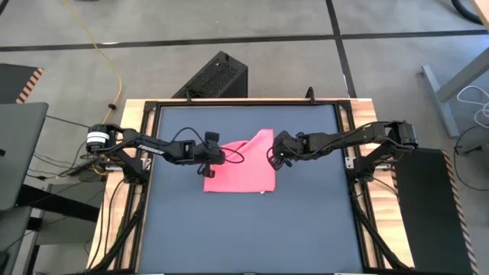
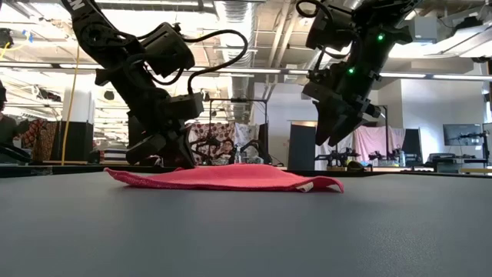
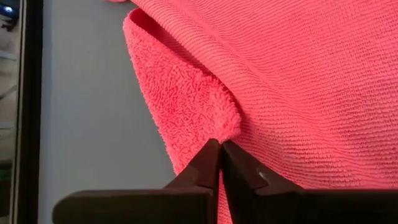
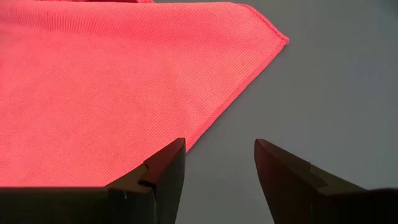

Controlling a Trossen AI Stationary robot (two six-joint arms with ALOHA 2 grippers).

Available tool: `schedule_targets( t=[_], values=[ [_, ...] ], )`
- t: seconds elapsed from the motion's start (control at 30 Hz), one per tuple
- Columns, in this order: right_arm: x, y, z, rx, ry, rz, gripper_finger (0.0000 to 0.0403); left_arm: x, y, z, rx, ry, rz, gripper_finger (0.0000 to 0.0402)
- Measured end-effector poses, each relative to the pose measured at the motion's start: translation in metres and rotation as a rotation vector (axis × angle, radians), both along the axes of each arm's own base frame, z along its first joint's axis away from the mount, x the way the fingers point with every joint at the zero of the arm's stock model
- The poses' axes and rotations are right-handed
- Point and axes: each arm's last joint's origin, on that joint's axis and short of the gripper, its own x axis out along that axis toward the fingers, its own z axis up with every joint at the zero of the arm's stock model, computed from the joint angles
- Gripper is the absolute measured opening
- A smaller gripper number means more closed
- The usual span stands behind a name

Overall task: Roll towel
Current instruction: Fold the pink towel

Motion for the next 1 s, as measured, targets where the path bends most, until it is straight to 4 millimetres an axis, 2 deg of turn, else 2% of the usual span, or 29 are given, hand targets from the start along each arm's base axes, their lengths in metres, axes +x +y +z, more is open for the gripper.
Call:
schedule_targets(
  t=[0.17, 0.5, 0.67, 0.87, 1.0],
  values=[
    [0.0, 0.0, 0.0, 0.001, -0.001, -0.001, 0.0217, 0.003, 0.002, 0.005, 0.034, -0.023, 0.061, 0.0],
    [0.0, -0.007, 0.0, -0.002, -0.008, -0.023, 0.0217, 0.02, 0.005, 0.035, 0.049, -0.102, 0.08, 0.0],
    [-0.004, -0.03, -0.001, 0.103, -0.037, -0.113, 0.0217, 0.023, 0.007, 0.042, 0.071, -0.073, 0.102, 0.0],
    [-0.011, -0.065, -0.002, 0.251, -0.106, -0.163, 0.0217, 0.02, 0.009, 0.041, 0.117, -0.036, 0.163, 0.0],
    [-0.015, -0.083, 0.0, 0.298, -0.152, -0.163, 0.0217, 0.017, 0.012, 0.039, 0.06, -0.062, 0.26, 0.0]
  ],
)
